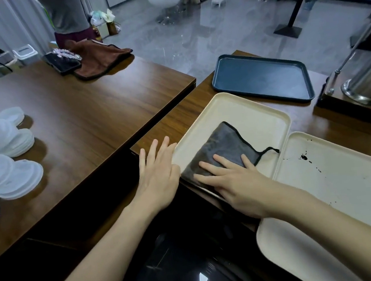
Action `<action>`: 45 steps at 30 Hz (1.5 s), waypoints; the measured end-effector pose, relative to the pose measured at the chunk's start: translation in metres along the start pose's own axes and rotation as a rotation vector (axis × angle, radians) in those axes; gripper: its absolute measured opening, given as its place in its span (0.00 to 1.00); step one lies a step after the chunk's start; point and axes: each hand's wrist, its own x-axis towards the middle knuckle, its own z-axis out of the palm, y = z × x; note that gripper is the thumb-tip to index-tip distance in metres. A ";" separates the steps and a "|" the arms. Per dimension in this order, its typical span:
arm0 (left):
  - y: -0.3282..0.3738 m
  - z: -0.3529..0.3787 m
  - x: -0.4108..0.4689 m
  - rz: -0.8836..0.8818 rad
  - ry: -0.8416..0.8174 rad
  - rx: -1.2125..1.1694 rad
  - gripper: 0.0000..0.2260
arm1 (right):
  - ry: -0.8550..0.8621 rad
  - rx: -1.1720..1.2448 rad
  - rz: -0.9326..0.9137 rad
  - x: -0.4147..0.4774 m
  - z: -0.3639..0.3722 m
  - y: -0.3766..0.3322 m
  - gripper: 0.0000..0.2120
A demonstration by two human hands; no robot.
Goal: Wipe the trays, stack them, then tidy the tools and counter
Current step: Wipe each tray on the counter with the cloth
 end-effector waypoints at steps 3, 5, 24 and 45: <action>0.001 0.001 0.001 -0.017 0.018 -0.014 0.29 | -0.053 0.046 0.045 -0.041 0.001 0.012 0.23; 0.002 0.002 0.000 -0.024 0.026 -0.025 0.29 | -0.070 0.038 0.054 -0.055 0.003 0.019 0.25; 0.019 -0.013 -0.004 -0.087 0.009 0.028 0.25 | 0.002 -0.015 0.040 -0.060 0.019 0.016 0.41; 0.019 -0.007 0.033 -0.094 0.008 0.258 0.26 | 0.213 0.043 0.085 0.111 -0.025 0.048 0.23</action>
